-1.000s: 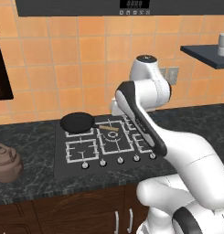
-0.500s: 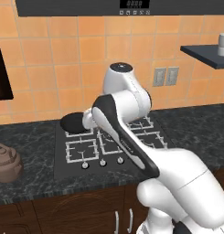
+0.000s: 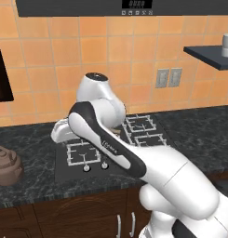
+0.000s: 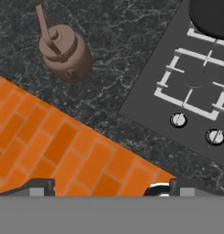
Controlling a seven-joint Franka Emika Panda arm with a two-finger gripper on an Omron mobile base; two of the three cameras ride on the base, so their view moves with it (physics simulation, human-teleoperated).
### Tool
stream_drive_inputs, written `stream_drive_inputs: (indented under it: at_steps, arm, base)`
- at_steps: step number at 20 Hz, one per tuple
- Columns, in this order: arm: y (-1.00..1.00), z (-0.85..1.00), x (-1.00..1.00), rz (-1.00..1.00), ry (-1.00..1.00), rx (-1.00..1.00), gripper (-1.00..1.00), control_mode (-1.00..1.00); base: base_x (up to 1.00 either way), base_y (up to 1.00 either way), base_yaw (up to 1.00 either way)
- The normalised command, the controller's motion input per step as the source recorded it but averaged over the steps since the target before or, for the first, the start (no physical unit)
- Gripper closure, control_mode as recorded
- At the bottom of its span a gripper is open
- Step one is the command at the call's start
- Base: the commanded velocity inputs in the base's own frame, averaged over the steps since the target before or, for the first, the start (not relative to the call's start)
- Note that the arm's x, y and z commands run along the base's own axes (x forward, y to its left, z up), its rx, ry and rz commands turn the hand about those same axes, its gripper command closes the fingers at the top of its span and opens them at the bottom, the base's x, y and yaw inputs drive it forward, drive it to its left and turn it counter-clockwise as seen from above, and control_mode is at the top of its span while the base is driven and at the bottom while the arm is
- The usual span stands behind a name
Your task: Pick the kettle from the counter and place it on a stove burner. Then turn the burner on.
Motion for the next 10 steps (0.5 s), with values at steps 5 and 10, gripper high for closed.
stream_drive_inputs:
  at_steps: [5,10]
  arm:
    - [1.00,-0.38,0.17,0.11,0.04,0.03,-1.00,-1.00]
    - [1.00,-0.17,0.09,0.06,0.07,-0.18,-1.00,-1.00]
  base:
    - [0.00,0.00,0.00]
    - [0.00,0.00,0.00]
